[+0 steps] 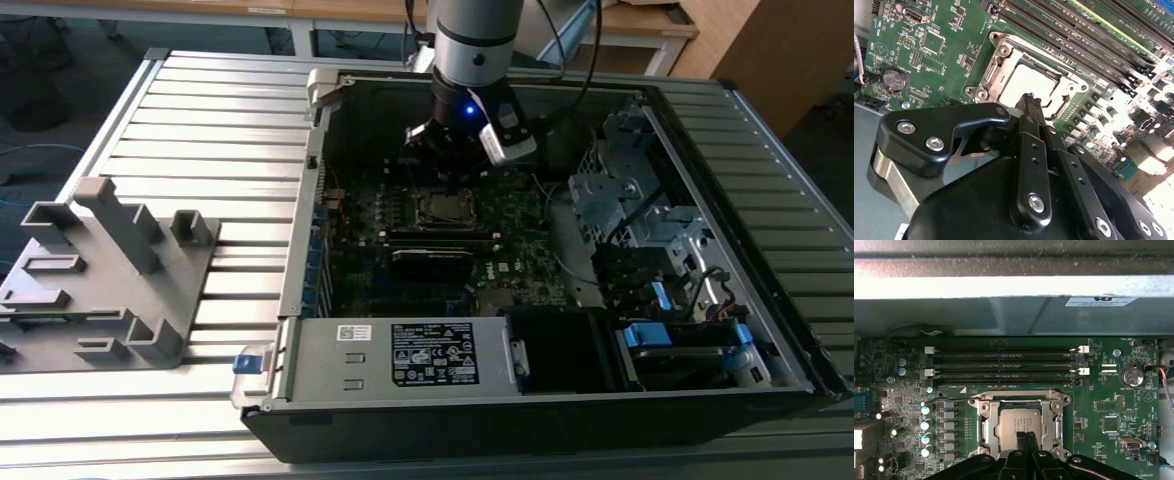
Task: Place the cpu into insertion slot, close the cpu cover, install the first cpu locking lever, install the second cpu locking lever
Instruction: 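Install the first cpu locking lever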
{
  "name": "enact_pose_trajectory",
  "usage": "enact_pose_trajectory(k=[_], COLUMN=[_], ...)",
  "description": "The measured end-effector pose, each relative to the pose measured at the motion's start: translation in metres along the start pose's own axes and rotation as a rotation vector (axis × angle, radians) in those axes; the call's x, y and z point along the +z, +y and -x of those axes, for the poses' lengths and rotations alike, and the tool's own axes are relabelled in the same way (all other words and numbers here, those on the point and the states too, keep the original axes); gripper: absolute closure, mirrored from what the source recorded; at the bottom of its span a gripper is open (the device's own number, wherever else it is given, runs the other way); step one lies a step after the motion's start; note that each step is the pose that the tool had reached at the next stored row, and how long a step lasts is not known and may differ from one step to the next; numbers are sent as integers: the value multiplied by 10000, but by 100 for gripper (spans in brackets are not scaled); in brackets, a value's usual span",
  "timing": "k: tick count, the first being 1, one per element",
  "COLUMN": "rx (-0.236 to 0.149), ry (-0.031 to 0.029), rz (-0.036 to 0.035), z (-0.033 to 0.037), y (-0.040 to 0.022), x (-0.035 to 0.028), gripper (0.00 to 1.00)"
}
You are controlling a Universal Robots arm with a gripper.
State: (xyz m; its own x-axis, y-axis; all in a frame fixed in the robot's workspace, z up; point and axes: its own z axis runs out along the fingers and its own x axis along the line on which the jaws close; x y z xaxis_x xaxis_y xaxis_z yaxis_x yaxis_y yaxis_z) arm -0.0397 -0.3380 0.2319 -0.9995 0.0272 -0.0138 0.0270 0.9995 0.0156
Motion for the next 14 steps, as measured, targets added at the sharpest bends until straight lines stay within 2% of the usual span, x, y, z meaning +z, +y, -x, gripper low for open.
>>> enact_pose_trajectory(k=[14], rx=[0], ry=[-2], rz=[3], z=[1], y=[1], x=[-48], gripper=[89])
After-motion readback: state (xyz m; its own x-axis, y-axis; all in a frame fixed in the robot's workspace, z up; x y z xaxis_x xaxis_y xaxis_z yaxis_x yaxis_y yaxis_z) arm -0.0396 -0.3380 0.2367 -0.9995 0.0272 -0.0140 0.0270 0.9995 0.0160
